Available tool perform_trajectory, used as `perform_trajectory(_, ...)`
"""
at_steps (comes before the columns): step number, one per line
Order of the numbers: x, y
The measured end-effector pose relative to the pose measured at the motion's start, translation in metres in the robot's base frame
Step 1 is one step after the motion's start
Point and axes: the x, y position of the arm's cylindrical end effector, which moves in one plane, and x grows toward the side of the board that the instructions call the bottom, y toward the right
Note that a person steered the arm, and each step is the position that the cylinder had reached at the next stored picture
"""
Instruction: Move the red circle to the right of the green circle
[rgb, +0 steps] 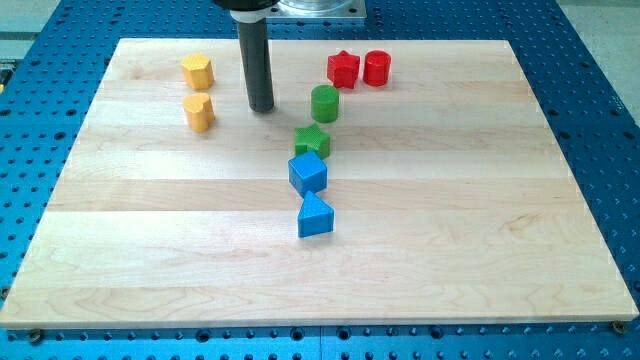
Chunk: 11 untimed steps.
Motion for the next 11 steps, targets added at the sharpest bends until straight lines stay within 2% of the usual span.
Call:
perform_trajectory(1, -0.042, 0.065)
perform_trajectory(2, -0.077, 0.073)
perform_trajectory(3, -0.102, 0.137)
perform_trajectory(4, -0.081, 0.163)
perform_trajectory(5, -0.073, 0.214)
perform_trajectory(6, -0.038, 0.234)
perform_trajectory(7, -0.014, 0.200)
perform_trajectory(9, -0.072, 0.193)
perform_trajectory(10, -0.069, 0.144)
perform_trajectory(11, -0.071, 0.208)
